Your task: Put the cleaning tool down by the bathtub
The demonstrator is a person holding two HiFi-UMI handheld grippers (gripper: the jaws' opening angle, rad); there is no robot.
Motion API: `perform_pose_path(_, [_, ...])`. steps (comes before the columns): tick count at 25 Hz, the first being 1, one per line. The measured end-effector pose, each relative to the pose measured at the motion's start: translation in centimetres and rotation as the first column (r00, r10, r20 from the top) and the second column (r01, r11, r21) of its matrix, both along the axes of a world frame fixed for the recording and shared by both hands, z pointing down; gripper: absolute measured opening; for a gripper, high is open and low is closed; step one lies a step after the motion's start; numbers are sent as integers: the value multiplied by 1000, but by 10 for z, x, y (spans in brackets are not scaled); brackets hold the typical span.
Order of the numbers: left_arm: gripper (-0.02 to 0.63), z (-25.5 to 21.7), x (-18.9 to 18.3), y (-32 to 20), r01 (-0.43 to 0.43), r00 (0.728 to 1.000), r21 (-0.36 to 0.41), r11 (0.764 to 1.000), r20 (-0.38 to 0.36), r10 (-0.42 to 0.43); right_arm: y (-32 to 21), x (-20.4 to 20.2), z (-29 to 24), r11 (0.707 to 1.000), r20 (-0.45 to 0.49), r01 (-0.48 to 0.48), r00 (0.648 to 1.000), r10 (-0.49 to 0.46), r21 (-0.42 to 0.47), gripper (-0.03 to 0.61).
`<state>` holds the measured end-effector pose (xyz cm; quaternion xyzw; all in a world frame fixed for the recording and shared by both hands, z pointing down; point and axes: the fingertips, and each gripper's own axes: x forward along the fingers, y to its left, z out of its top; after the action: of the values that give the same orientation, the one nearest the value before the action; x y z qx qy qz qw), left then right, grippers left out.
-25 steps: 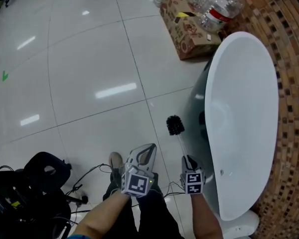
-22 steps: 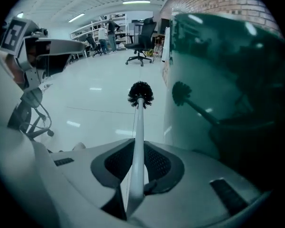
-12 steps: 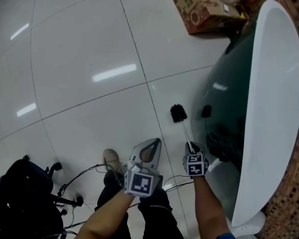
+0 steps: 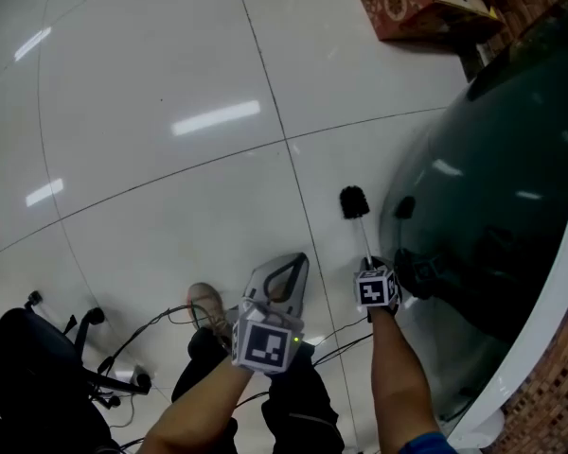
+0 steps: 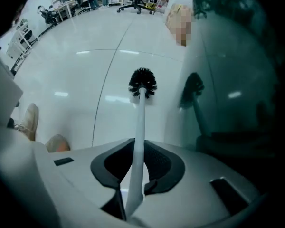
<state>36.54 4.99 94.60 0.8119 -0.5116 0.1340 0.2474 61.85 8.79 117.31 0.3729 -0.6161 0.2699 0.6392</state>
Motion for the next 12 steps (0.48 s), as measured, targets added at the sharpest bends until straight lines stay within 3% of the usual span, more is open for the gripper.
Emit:
perform_pose_path(3, [-3,5,-3,3,11,1000,-16,1000,-18,-11,5,11,24,997,-46,-44,998,41,-61,83])
perform_pose_path(6, [-3,11,-3,6,18,1000,-22,1000,-24,-18,8,17,33,996,-102,-13,995,5,-83,98])
perform_pose_path(12, [-3,8,4,25,21,999,-60,998,-30,-23,29,11,11,995,-94,-59,994,51,-82,141])
